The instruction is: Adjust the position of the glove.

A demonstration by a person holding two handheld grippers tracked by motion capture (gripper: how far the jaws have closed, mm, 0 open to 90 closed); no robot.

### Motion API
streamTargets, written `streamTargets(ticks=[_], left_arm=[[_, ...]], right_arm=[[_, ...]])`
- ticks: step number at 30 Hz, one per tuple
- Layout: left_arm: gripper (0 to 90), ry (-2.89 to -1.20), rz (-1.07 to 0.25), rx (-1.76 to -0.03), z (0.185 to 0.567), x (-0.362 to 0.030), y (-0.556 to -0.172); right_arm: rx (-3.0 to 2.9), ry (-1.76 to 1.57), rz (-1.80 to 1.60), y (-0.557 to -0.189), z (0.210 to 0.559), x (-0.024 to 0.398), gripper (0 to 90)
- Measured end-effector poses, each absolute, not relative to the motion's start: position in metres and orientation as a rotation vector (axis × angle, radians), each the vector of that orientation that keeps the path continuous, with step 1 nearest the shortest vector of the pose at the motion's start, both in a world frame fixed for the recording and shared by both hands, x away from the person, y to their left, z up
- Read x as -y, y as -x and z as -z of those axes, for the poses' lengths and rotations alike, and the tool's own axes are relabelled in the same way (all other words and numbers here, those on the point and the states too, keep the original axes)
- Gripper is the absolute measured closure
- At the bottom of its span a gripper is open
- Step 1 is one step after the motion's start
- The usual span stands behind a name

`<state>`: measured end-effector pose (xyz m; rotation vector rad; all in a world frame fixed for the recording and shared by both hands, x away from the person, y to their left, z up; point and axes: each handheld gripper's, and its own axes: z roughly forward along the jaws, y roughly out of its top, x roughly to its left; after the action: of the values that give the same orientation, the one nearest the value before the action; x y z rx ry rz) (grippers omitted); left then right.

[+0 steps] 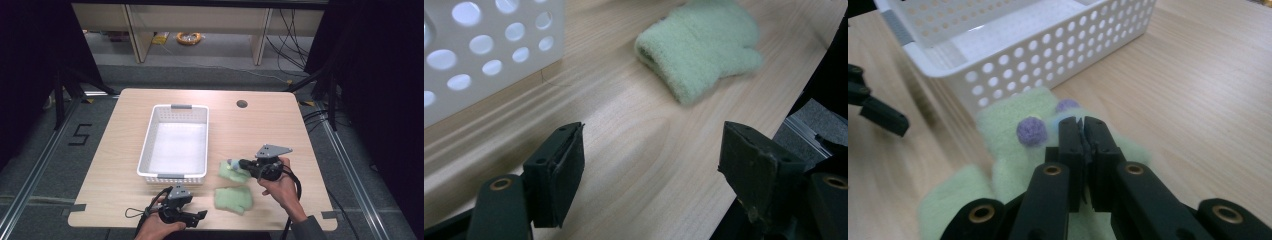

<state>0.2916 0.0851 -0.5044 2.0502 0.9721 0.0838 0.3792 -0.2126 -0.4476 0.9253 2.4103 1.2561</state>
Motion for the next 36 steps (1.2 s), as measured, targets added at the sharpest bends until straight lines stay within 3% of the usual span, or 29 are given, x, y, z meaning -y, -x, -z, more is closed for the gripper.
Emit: streamTargets(ticks=[13, 36], left_arm=[[24.5, -2.070, -0.100, -0.970, 0.505, -0.087, -0.293], [24.6, -2.081, -0.098, -0.977, 0.506, -0.087, -0.293]], right_arm=[[-2.452, -0.881, -1.286, -0.340, 0.447, 0.210, 87.3], [-2.479, -0.850, -1.283, -0.313, 0.460, 0.214, 87.2]])
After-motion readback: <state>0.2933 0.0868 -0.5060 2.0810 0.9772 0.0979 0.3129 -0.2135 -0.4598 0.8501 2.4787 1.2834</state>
